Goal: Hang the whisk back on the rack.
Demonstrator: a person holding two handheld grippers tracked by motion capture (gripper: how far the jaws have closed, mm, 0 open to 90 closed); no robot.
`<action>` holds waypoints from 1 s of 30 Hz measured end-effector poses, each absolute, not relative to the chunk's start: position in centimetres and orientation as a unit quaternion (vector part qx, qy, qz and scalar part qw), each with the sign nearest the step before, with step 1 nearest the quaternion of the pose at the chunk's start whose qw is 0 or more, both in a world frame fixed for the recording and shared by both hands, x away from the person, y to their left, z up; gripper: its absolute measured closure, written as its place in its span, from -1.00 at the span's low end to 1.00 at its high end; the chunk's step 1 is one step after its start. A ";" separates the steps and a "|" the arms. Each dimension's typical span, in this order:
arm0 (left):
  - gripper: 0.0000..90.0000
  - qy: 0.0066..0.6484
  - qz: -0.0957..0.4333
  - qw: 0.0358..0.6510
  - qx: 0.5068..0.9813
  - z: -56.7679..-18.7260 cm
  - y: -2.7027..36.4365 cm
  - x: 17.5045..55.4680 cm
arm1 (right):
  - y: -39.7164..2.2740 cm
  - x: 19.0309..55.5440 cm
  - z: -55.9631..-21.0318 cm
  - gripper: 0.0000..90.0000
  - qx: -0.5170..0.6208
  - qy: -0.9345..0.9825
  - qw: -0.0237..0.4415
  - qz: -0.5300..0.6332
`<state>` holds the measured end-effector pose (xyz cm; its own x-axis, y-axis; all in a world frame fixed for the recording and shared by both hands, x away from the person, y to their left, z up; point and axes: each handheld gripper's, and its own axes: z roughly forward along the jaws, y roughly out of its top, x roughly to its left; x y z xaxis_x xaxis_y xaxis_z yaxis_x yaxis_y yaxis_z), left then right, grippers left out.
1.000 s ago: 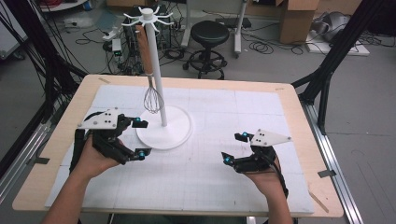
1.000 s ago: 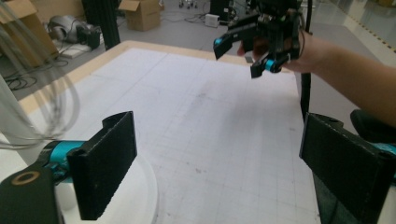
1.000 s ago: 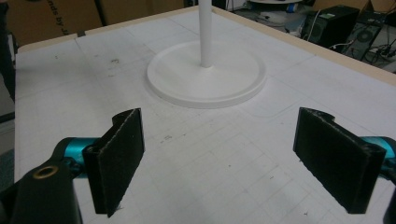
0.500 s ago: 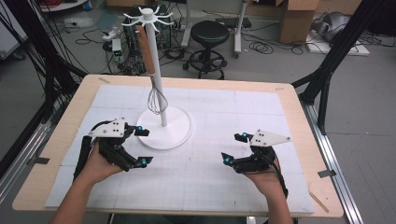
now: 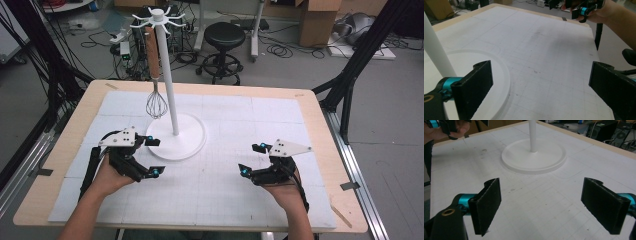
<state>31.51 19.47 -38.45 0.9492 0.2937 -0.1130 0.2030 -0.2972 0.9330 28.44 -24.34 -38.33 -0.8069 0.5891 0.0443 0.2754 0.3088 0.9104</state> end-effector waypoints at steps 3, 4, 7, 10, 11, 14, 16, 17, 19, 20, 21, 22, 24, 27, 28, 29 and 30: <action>-0.94 0.154 0.037 0.569 0.807 -38.7 19.3 31.5 | -24.4 28.4 -38.3 -0.66 0.272 0.794 0.151 0.522; -0.94 0.154 0.038 0.568 0.808 -38.7 19.2 31.5 | -24.4 28.5 -38.3 -0.66 0.272 0.795 0.152 0.521; -0.94 0.154 0.036 0.568 0.808 -38.8 19.2 31.5 | -24.3 28.5 -38.4 -0.66 0.274 0.795 0.147 0.521; -0.94 0.155 0.038 0.568 0.807 -38.8 19.3 31.5 | -24.4 28.5 -38.4 -0.66 0.273 0.794 0.152 0.521; -0.94 0.156 0.039 0.569 0.807 -38.7 19.3 31.5 | -24.4 28.4 -38.3 -0.66 0.274 0.795 0.152 0.520; -0.94 0.156 0.040 0.571 0.805 -38.6 19.5 31.6 | -24.4 28.4 -38.3 -0.66 0.273 0.795 0.152 0.520; -0.94 0.158 0.041 0.572 0.804 -38.7 19.6 31.6 | -24.3 28.4 -38.3 -0.66 0.273 0.795 0.152 0.520; -0.94 0.160 0.040 0.572 0.804 -38.7 19.7 31.6 | -24.3 28.4 -38.3 -0.66 0.273 0.795 0.151 0.520; -0.94 0.160 0.042 0.569 0.805 -38.7 19.7 31.6 | -24.3 28.4 -38.3 -0.66 0.273 0.795 0.150 0.520; -0.94 0.160 0.042 0.570 0.805 -38.7 19.7 31.6 | -24.3 28.4 -38.3 -0.66 0.273 0.796 0.150 0.520; -0.94 0.159 0.041 0.570 0.805 -38.7 19.7 31.6 | -24.3 28.4 -38.3 -0.66 0.274 0.796 0.150 0.518; -0.94 0.159 0.041 0.571 0.804 -38.7 19.7 31.6 | -24.3 28.4 -38.3 -0.66 0.273 0.796 0.151 0.518; -0.94 0.160 0.041 0.571 0.804 -38.7 19.7 31.5 | -24.3 28.3 -38.3 -0.66 0.274 0.796 0.150 0.518; -0.94 0.158 0.043 0.571 0.804 -38.6 19.8 31.5 | -24.2 28.3 -38.3 -0.66 0.273 0.796 0.151 0.518; -0.94 0.158 0.043 0.571 0.804 -38.6 19.8 31.5 | -24.2 28.4 -38.3 -0.66 0.272 0.797 0.151 0.518; -0.94 0.159 0.043 0.572 0.803 -38.6 19.7 31.5 | -24.2 28.3 -38.3 -0.66 0.272 0.797 0.149 0.518; -0.94 0.158 0.043 0.571 0.804 -38.6 19.8 31.5 | -24.2 28.3 -38.3 -0.66 0.272 0.797 0.149 0.518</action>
<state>31.48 19.76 -38.62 0.9462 0.3035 -0.1118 0.2055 -0.2972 0.9324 28.34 -24.17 -38.35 -0.8071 0.5888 0.0442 0.2792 0.3146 0.9072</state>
